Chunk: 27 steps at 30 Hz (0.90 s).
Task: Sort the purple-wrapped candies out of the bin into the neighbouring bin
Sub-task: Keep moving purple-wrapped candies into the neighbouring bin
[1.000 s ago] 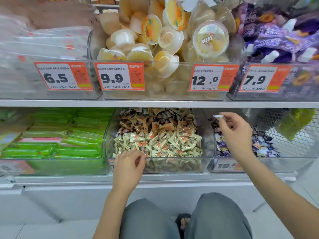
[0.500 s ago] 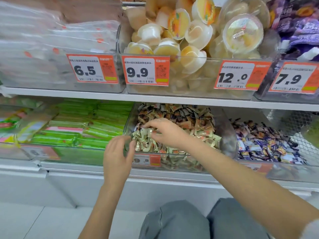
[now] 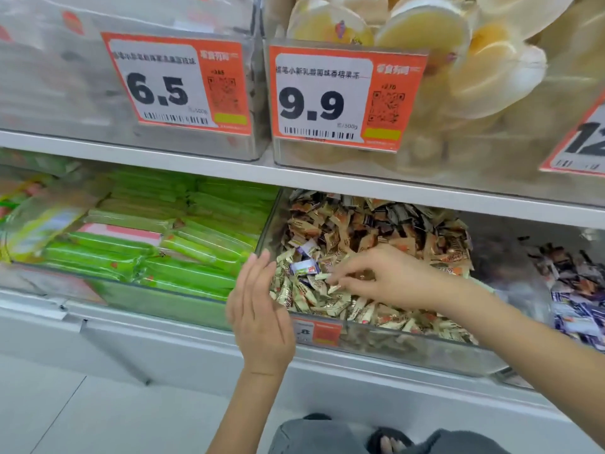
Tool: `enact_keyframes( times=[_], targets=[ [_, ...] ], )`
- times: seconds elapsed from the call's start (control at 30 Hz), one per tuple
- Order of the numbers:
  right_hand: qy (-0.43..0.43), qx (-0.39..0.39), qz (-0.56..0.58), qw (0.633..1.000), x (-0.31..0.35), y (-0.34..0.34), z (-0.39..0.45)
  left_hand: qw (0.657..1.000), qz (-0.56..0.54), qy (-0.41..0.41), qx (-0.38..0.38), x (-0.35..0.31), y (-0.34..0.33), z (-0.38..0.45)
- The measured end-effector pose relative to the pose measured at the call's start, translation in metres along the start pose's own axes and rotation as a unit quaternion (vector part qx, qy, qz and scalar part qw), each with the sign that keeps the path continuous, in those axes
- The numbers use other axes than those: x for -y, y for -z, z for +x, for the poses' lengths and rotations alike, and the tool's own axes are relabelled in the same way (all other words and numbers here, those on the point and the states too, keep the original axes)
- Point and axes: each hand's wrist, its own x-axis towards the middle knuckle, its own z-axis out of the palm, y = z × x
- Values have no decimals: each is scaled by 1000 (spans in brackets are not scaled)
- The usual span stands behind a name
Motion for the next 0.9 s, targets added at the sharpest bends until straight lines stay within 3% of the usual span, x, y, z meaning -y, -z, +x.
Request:
enact_keyframes(
  times=[0.1, 0.27, 0.5, 0.6, 0.73, 0.9],
  targets=[
    [4, -86, 15, 996, 14, 8, 34, 1000, 5, 1, 13, 0, 3, 0],
    [-11, -14, -103, 995, 27, -13, 82, 1000, 5, 5, 23, -3, 6, 1],
    [-62, -129, 69, 987, 3, -3, 70, 1000, 18, 0, 13, 0, 2, -3],
    [-16, -161, 81, 984, 10, 8, 64, 1000, 26, 11, 1, 1, -3, -5],
    [53, -111, 87, 989, 29, 15, 64, 999, 31, 7, 6, 2, -2, -5],
    [-35, 73, -67, 994, 17, -1, 65, 999, 30, 0, 12, 1, 1, -4]
  ],
)
